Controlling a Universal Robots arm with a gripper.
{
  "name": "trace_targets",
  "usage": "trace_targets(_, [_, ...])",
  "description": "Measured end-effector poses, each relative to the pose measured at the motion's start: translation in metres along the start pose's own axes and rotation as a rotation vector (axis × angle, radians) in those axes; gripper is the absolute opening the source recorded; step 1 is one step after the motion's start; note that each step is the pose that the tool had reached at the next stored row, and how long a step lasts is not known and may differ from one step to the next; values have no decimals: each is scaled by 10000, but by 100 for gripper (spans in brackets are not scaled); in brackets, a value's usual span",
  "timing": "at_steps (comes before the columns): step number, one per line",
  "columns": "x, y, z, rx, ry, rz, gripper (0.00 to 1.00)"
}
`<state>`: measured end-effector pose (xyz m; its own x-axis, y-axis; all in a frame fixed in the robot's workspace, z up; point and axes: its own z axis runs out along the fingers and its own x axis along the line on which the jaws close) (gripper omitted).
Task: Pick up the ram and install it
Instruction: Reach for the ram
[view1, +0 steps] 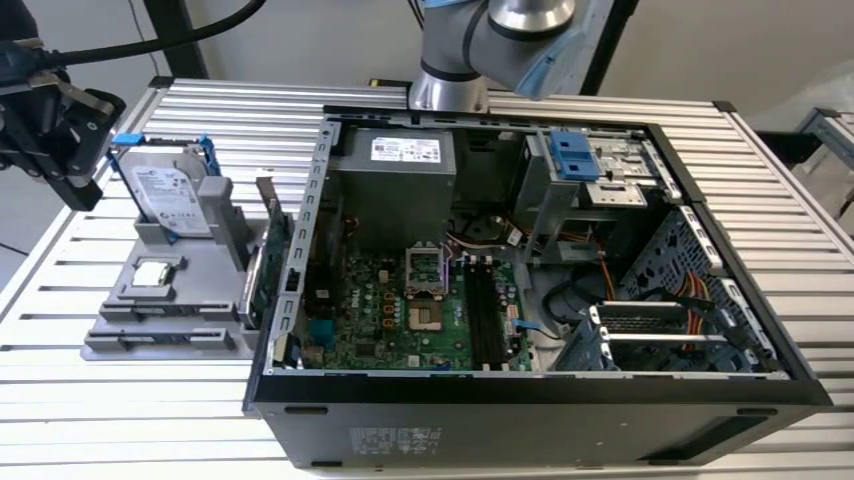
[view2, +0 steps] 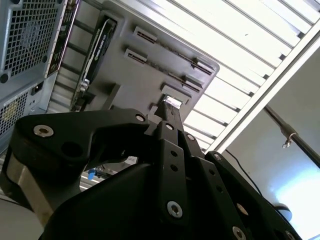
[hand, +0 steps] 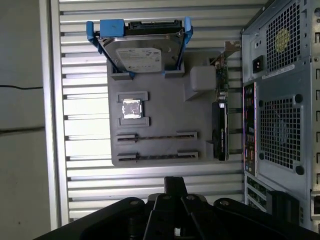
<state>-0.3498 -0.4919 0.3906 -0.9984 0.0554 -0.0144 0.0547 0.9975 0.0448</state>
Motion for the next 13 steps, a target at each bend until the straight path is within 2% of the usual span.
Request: trace_targets(13, [3,0,0,-1,3,-69,0])
